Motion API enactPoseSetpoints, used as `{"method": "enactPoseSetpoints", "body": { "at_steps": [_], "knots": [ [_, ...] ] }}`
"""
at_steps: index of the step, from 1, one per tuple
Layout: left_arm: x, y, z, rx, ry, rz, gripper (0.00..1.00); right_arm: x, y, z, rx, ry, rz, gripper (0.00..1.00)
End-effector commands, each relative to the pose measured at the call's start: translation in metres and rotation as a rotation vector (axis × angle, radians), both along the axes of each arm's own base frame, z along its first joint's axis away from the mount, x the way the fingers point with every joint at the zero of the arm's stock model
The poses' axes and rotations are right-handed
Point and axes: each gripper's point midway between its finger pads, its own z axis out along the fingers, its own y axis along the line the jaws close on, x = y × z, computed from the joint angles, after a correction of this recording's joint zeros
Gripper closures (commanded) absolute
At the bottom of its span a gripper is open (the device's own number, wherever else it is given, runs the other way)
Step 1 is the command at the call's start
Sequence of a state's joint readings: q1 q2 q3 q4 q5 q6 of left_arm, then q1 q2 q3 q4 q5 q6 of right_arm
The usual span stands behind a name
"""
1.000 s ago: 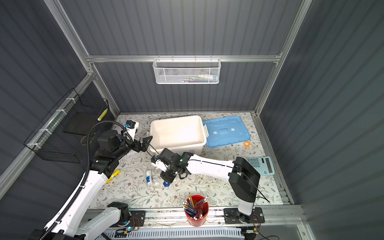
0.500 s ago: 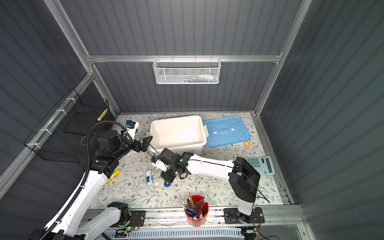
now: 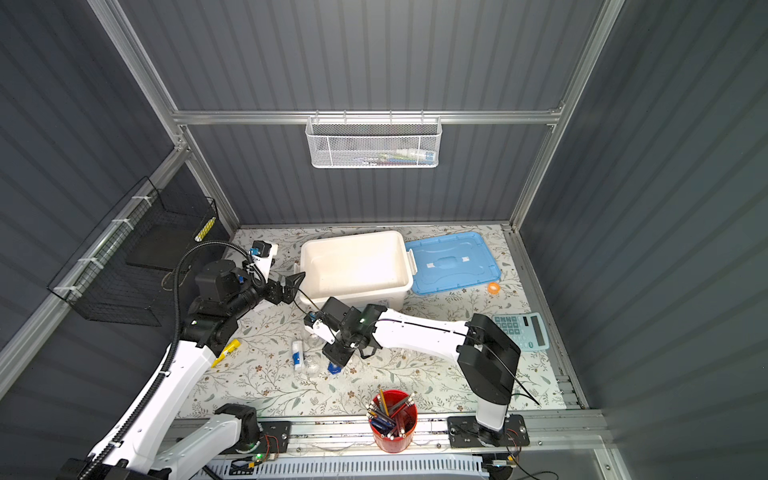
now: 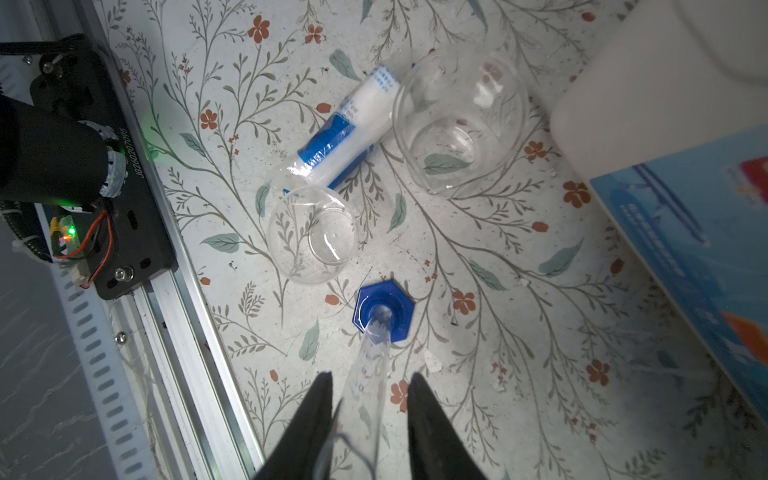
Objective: Organize the chemistry lab equipment
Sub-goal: 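Lower the right gripper and close it on the clear cylinder's narrow end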
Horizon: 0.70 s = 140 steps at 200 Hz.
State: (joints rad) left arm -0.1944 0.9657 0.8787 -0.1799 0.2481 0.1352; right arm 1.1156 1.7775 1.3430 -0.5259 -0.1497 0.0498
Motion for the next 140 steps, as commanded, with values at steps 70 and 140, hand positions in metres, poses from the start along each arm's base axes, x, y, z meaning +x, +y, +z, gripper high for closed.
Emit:
{"method": "enactPoseSetpoints", "body": {
  "at_steps": [70,140],
  "knots": [
    [0.0003,-0.0006,0.0054,-0.007,-0.004,-0.009,0.0,-0.003,-0.0009,0.0089,0.011,-0.006,-0.002,0.74],
    [-0.0002,-0.0006,0.0052,-0.006,-0.005,-0.01,0.0,-0.0019,-0.0053,0.0111,-0.009,-0.013,-0.01,0.83]
  ]
}}
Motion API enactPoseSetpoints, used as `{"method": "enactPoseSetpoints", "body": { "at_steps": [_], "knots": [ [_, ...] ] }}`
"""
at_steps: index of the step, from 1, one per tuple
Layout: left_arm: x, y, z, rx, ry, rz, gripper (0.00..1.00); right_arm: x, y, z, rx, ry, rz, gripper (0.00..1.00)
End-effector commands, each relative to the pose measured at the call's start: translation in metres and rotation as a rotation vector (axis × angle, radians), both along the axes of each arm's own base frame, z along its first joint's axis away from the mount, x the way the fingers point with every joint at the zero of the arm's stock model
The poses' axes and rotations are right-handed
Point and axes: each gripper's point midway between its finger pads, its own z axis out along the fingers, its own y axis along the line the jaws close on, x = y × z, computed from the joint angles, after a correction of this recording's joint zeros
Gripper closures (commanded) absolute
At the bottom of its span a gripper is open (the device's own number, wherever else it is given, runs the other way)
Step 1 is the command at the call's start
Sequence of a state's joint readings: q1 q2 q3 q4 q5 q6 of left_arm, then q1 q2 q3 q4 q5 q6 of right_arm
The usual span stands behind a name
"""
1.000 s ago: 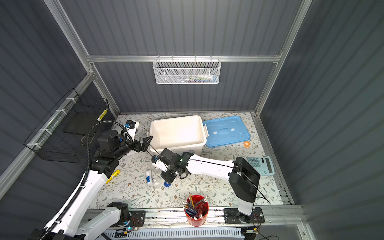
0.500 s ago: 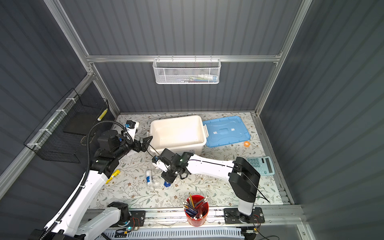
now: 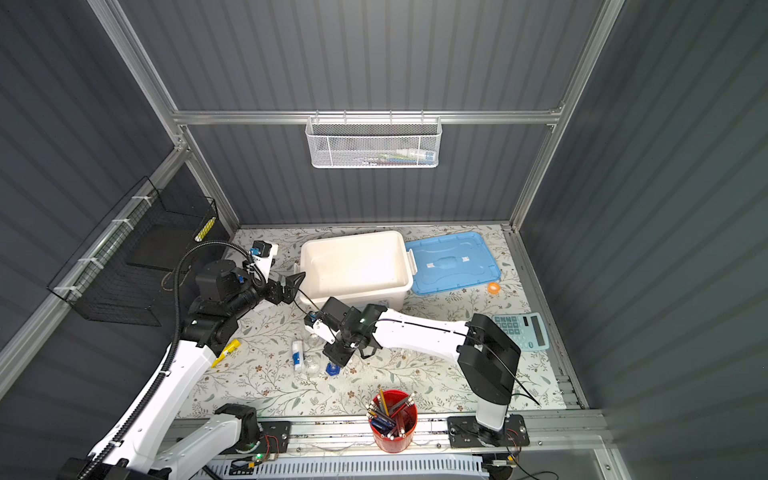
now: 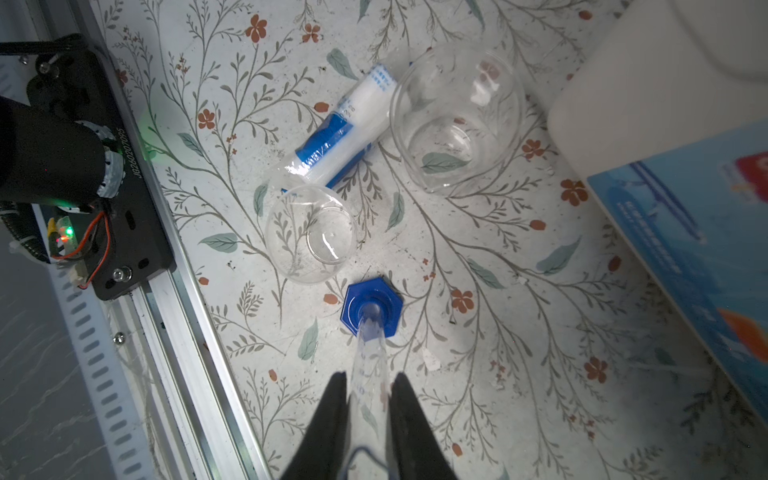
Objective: Organize the chemistry lab equipment
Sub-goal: 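Lower the right gripper and close it on the clear cylinder's narrow end, then lift the blue-based cylinder with the right gripper and carry it over the white tub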
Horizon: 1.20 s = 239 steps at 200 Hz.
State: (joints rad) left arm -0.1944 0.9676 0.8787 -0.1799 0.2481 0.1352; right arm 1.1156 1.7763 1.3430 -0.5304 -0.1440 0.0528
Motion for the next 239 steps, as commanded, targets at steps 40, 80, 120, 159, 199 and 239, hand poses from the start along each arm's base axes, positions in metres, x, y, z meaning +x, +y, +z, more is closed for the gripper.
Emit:
{"method": "enactPoseSetpoints", "body": {
  "at_steps": [40,80,120,159,199,239],
  "knots": [
    [-0.001,-0.001,0.007,-0.007,-0.009,-0.011,0.0,0.0,-0.009,0.014,-0.037,-0.03,-0.004,0.85],
    [-0.001,0.0,0.006,-0.006,-0.009,-0.011,0.0,0.007,-0.022,0.025,-0.09,-0.092,0.011,0.87],
    [0.0,0.0,0.007,-0.003,-0.01,-0.011,0.0,0.013,-0.033,0.05,-0.126,-0.146,0.035,0.88],
    [-0.001,0.0,0.009,-0.003,-0.013,-0.008,0.0,0.013,-0.048,0.098,-0.115,-0.16,0.072,0.88],
    [-0.002,0.002,0.01,0.0,-0.02,-0.002,0.0,0.022,-0.067,0.149,-0.094,-0.201,0.065,0.87],
    [-0.004,0.004,0.014,0.006,-0.033,0.006,0.0,0.029,-0.074,0.194,-0.012,-0.227,0.048,0.86]
  ]
}}
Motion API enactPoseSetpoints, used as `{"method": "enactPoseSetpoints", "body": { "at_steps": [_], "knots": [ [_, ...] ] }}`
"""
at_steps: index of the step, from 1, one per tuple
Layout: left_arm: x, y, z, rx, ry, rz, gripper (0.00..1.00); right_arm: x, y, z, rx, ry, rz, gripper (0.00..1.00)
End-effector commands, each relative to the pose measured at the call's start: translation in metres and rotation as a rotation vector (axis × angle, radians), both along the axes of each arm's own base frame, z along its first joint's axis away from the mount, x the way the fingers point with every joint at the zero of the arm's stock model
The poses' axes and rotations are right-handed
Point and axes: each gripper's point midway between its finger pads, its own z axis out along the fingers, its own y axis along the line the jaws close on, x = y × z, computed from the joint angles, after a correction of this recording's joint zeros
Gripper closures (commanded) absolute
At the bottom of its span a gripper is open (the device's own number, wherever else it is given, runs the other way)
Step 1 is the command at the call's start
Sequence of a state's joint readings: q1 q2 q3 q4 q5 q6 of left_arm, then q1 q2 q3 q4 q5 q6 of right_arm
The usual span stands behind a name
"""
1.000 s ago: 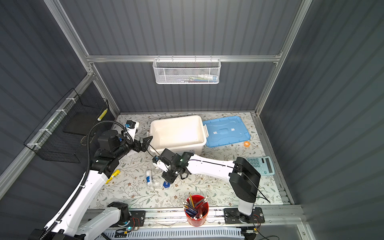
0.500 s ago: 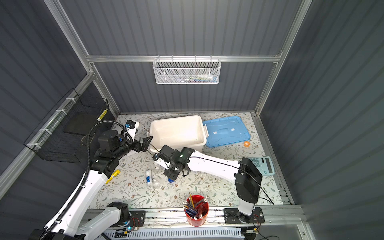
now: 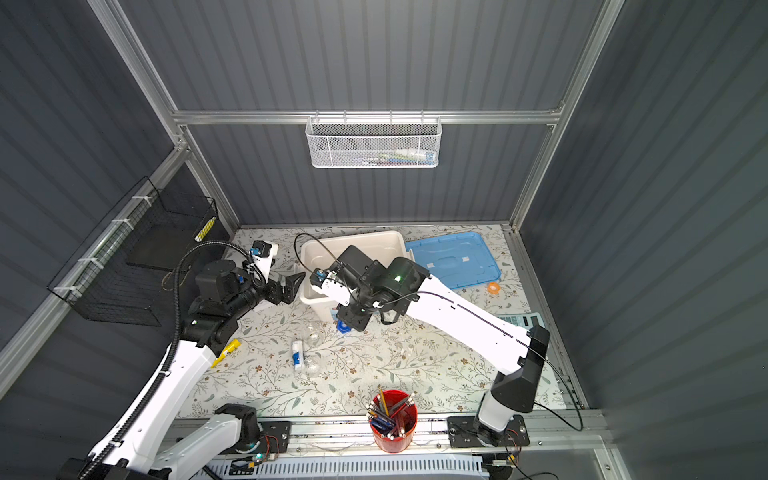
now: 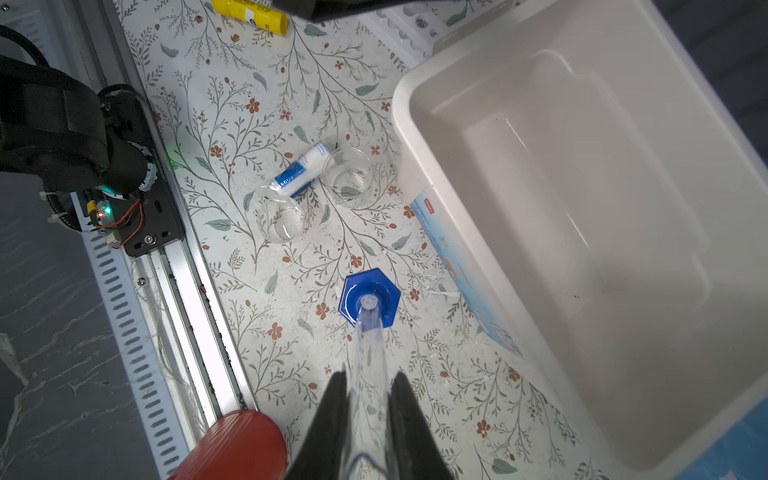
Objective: Organize the chemistry lab equipment
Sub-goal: 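Lift the blue-based cylinder with the right gripper and carry it over the white tub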
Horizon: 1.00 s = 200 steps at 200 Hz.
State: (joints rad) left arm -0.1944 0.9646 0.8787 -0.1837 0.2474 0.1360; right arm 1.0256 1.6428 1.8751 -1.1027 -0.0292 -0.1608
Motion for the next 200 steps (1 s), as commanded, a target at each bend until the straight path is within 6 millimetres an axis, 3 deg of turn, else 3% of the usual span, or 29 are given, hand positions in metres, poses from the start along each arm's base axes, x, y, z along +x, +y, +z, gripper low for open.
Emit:
{"method": "enactPoseSetpoints", "body": {
  "at_steps": [1,26,50,109,161,200],
  "knots": [
    [-0.004,0.003,0.014,0.005,-0.034,0.005,0.0,-0.004,-0.015,0.016,-0.009,0.011,0.018,0.86],
    [-0.005,0.004,0.016,0.006,-0.041,0.008,0.0,0.007,-0.021,0.034,0.013,-0.012,0.005,0.86],
    [-0.007,0.005,0.019,0.007,-0.049,0.01,0.0,0.031,-0.03,0.042,0.014,-0.045,-0.047,0.85],
    [-0.01,0.005,0.021,0.002,-0.057,0.007,0.0,0.112,-0.047,0.03,-0.076,-0.129,-0.221,0.85],
    [-0.01,0.005,0.02,0.002,-0.056,0.01,0.0,0.181,-0.051,-0.014,-0.156,-0.097,-0.309,0.85],
    [-0.009,0.003,0.019,-0.003,-0.051,0.001,0.0,0.216,-0.052,-0.046,-0.122,-0.015,-0.346,0.85]
  ]
}}
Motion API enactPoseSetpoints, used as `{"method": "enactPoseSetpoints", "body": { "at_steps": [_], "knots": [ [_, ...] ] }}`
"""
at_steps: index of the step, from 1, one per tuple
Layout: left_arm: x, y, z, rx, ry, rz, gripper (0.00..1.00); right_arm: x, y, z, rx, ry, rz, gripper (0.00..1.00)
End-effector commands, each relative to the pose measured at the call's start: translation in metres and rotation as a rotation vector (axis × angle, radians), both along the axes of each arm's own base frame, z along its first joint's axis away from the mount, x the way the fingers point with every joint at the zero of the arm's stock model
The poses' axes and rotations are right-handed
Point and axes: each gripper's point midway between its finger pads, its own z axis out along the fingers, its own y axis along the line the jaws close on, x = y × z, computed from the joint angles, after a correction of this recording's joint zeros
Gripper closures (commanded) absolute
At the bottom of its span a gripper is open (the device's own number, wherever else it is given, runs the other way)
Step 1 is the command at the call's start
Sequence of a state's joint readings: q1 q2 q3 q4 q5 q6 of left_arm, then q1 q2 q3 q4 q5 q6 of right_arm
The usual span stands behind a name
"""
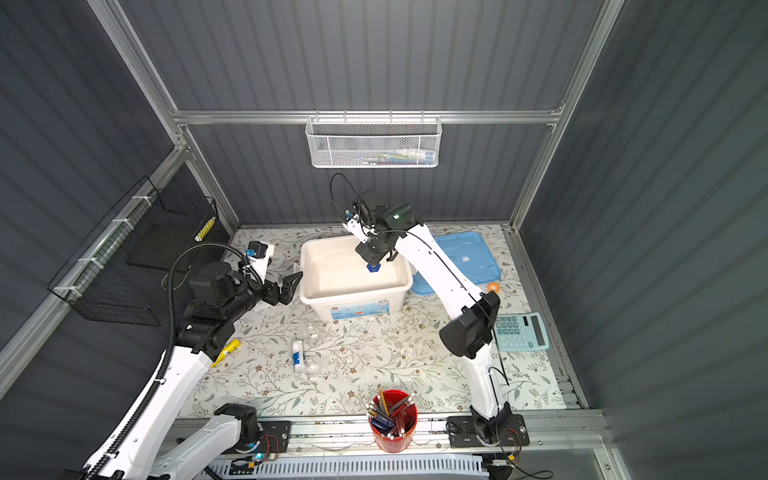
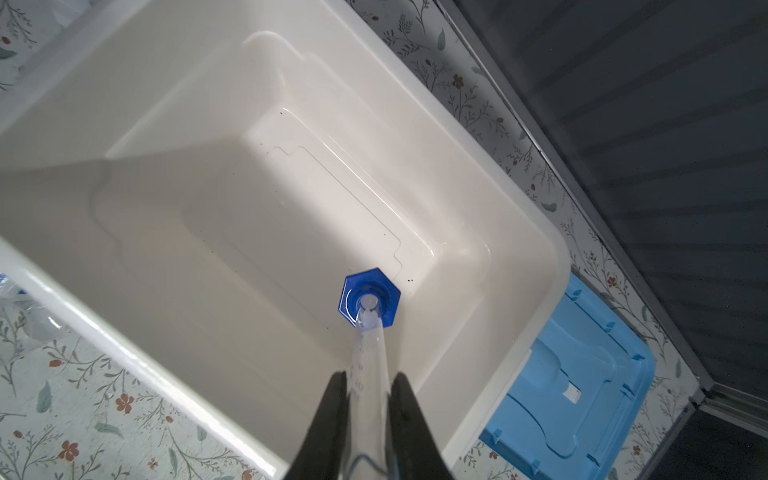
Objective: Organize the chemistry lab equipment
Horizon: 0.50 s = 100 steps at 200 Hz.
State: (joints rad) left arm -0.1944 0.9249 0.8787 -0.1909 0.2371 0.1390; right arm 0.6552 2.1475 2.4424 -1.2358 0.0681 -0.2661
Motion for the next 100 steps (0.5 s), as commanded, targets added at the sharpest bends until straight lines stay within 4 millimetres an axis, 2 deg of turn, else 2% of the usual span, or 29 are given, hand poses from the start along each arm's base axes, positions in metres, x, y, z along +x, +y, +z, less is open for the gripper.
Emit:
{"method": "enactPoseSetpoints", "body": {
  "at_steps": [1,56,100],
  "knots": [
    [-0.002,0.0,0.008,-0.003,-0.016,-0.008,0.0,0.012,-0.003,-0.009,0.032,0.033,-0.015,0.85],
    [-0.001,0.001,0.005,0.003,-0.011,-0.001,0.0,0.047,-0.006,-0.05,0.034,0.057,-0.056,0.85],
    [0.001,0.001,0.003,0.004,-0.003,-0.004,0.0,0.074,-0.014,-0.072,0.025,0.02,-0.123,0.85]
  ]
}}
